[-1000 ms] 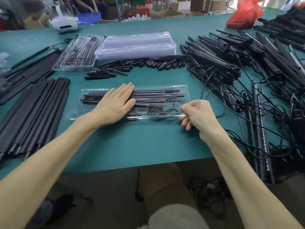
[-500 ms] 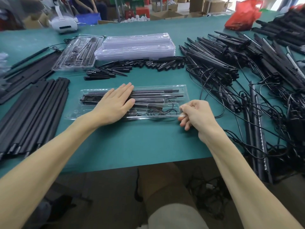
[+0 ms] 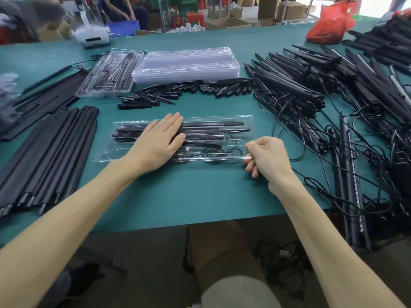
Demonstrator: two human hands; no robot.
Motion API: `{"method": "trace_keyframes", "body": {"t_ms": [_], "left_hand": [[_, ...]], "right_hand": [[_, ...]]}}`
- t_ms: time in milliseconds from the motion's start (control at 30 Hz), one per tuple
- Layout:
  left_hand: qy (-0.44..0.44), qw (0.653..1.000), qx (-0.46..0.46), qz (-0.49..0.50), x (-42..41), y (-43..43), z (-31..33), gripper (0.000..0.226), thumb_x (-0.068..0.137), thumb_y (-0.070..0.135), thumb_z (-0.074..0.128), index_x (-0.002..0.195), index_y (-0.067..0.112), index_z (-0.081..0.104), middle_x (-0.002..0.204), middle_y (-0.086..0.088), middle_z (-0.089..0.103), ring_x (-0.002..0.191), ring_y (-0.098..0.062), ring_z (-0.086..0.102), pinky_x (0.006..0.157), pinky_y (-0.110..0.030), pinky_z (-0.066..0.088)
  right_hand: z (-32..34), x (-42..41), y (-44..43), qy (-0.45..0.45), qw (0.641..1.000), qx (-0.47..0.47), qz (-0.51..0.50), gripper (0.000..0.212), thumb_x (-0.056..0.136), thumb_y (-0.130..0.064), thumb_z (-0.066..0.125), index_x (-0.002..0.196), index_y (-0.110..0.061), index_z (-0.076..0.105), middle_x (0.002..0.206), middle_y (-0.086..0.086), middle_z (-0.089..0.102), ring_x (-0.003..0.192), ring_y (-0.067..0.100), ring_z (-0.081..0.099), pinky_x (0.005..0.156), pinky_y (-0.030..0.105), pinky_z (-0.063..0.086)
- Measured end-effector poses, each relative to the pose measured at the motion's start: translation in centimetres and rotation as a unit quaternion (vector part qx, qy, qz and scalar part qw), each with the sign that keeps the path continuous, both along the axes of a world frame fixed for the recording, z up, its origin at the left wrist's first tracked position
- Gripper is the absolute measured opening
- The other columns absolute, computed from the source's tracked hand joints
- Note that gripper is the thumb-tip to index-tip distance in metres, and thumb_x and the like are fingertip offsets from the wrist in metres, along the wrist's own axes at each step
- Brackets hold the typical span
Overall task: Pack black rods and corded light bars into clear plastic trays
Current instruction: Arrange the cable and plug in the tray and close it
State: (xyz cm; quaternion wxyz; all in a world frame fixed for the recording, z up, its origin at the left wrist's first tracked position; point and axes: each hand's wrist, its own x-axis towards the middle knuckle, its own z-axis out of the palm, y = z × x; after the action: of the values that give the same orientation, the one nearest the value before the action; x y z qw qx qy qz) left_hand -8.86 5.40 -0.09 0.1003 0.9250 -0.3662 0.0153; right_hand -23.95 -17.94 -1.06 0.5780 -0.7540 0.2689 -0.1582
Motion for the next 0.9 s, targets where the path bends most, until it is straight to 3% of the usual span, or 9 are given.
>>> {"method": "trace_keyframes", "body": {"t_ms": [167,300,400,533,733,900], "left_hand": [[-0.024,0.994,-0.086,-0.064,-2.2,1.3,1.1,0.050,0.106,0.036,0.037,0.149,0.011,0.047,0.160,-0.001,0.037,0.151,-0.016,0.027,0.124,-0.040,0.018],[-0.028,0.995,-0.026,-0.091,-3.9,3.6,1.5,0.067,0.101,0.052,0.033,0.154,0.012,0.037,0.163,0.001,0.029,0.153,-0.014,0.019,0.125,-0.041,0.017],[-0.091,0.990,0.009,-0.112,-5.0,4.3,1.4,0.064,0.100,0.047,0.049,0.152,0.011,0.041,0.158,-0.006,0.039,0.150,-0.024,0.029,0.122,-0.048,0.026],[-0.214,0.969,-0.035,-0.120,-5.7,3.4,0.7,0.036,0.091,0.012,0.071,0.125,0.001,0.063,0.126,-0.016,0.061,0.113,-0.035,0.062,0.098,-0.049,0.051],[-0.284,0.955,-0.035,-0.075,-6.2,1.7,0.5,0.019,0.084,0.004,0.068,0.103,0.002,0.066,0.099,-0.014,0.062,0.089,-0.034,0.059,0.077,-0.045,0.049],[-0.317,0.945,-0.043,-0.067,-5.8,0.8,0.7,0.008,0.090,0.009,0.065,0.094,0.002,0.067,0.090,-0.013,0.064,0.081,-0.034,0.061,0.071,-0.046,0.050]], "right_hand": [[-0.3,0.2,0.0,-0.018,1.000,-0.005,-0.019,0.017,0.094,-0.014,0.049,0.084,-0.014,0.063,0.053,0.005,0.067,0.036,0.014,0.053,0.049,0.027,0.042],[-0.5,0.3,0.1,-0.029,0.999,-0.007,-0.041,0.016,0.096,-0.018,0.050,0.090,-0.014,0.064,0.053,-0.001,0.066,0.034,0.015,0.050,0.041,0.024,0.040],[-0.6,0.3,0.2,-0.039,0.998,-0.006,-0.055,0.015,0.096,-0.021,0.051,0.091,-0.015,0.063,0.053,-0.005,0.065,0.036,0.015,0.050,0.038,0.024,0.039],[-0.6,0.0,0.3,-0.052,0.996,0.001,-0.068,0.014,0.096,-0.021,0.051,0.093,-0.014,0.063,0.052,-0.008,0.063,0.038,0.013,0.052,0.036,0.024,0.038],[-0.4,-0.3,0.4,-0.067,0.995,0.016,-0.069,0.016,0.095,-0.023,0.052,0.096,-0.013,0.065,0.056,-0.008,0.065,0.040,0.009,0.052,0.034,0.022,0.035],[-0.1,-0.7,0.9,-0.071,0.994,-0.009,-0.083,0.023,0.098,-0.030,0.048,0.097,-0.013,0.063,0.062,-0.005,0.065,0.044,0.008,0.055,0.040,0.027,0.040]]}}
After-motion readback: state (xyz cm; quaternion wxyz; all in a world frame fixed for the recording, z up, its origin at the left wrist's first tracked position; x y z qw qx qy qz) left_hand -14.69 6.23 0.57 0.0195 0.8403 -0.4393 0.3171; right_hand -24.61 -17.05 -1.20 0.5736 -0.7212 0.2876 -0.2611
